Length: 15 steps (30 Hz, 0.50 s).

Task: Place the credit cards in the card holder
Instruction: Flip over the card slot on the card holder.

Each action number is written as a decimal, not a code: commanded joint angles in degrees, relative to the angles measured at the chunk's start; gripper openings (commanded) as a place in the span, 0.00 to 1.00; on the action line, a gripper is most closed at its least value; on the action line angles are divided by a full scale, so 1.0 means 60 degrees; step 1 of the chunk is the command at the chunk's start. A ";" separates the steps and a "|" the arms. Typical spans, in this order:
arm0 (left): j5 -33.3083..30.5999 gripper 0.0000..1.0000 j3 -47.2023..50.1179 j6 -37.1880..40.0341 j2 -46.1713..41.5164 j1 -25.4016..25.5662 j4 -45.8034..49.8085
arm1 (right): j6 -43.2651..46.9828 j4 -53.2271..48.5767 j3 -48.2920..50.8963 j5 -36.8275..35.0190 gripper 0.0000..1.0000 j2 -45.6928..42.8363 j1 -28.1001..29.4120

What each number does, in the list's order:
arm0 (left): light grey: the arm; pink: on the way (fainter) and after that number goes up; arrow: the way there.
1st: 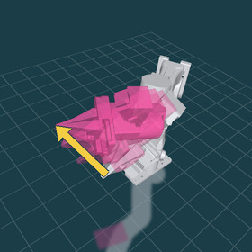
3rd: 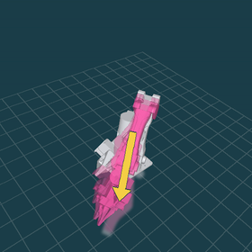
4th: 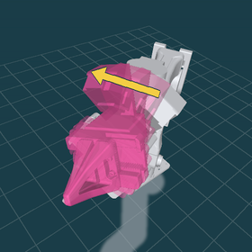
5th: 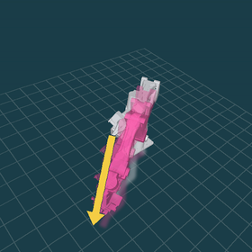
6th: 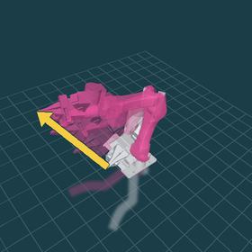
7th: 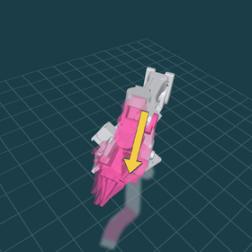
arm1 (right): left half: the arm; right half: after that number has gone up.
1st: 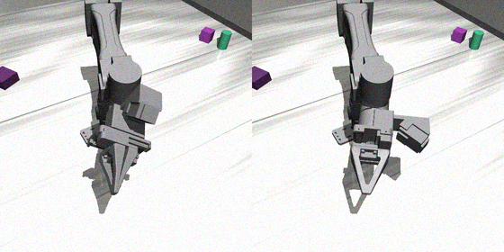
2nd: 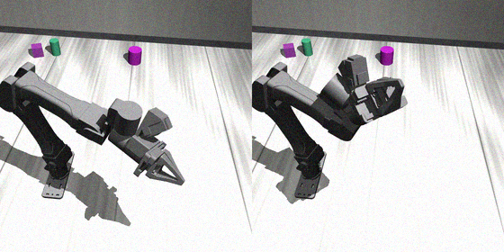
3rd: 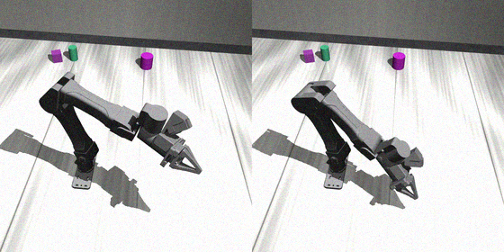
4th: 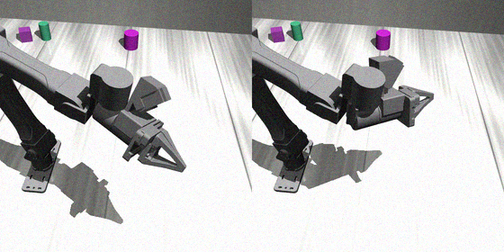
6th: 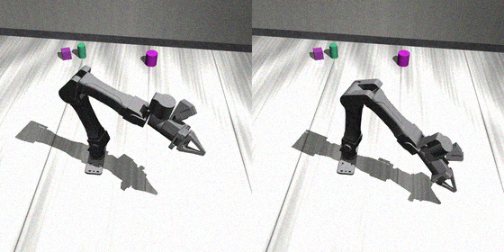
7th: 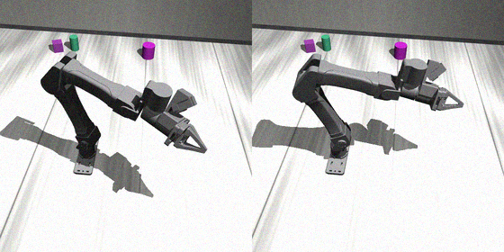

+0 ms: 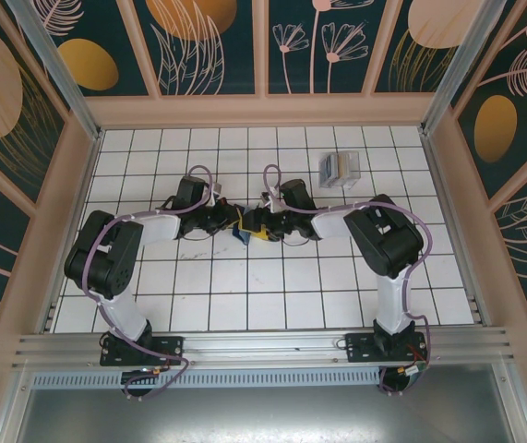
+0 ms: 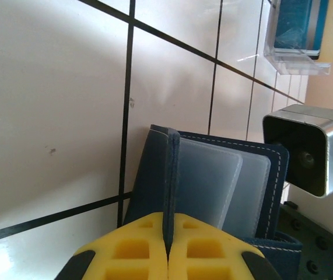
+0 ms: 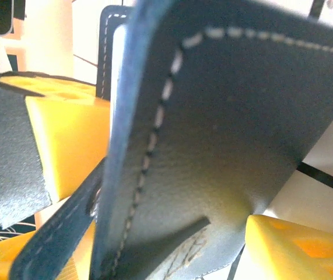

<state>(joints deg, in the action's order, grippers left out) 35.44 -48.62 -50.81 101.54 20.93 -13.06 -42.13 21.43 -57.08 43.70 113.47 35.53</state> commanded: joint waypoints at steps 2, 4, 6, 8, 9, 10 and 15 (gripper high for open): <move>0.0687 0.00 0.0074 -0.0255 0.0166 0.0065 -0.0368 | 0.0012 0.0118 -0.0174 -0.0355 0.64 0.0190 0.0085; 0.0617 0.00 0.0054 -0.0193 0.0156 0.0057 -0.0296 | -0.0048 0.0174 -0.0156 -0.0284 0.62 0.0198 0.0084; 0.0461 0.00 0.0065 -0.0096 0.0157 0.0057 -0.0198 | -0.0065 0.0270 -0.0101 -0.0253 0.61 0.0147 0.0084; 0.0364 0.00 -0.0046 0.0119 0.0292 0.0057 0.0035 | -0.0061 0.0396 0.0008 -0.0260 0.61 0.0081 0.0055; 0.0355 0.00 -0.0069 0.0180 0.0349 0.0057 0.0104 | -0.0093 0.0468 0.0039 -0.0252 0.61 0.0053 0.0042; 0.0316 0.00 -0.0074 0.0231 0.0390 0.0057 0.0177 | -0.0171 0.0616 0.0128 -0.0226 0.62 0.0030 0.0019; 0.0040 0.00 -0.0067 0.0493 0.0535 0.0057 0.0386 | -0.0207 0.0869 0.0427 -0.0234 0.63 -0.0218 -0.0091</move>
<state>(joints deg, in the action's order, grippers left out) 35.48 -48.47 -50.19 102.50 20.88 -13.72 -43.40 23.31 -55.75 42.92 113.43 35.29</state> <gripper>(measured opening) 0.070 0.635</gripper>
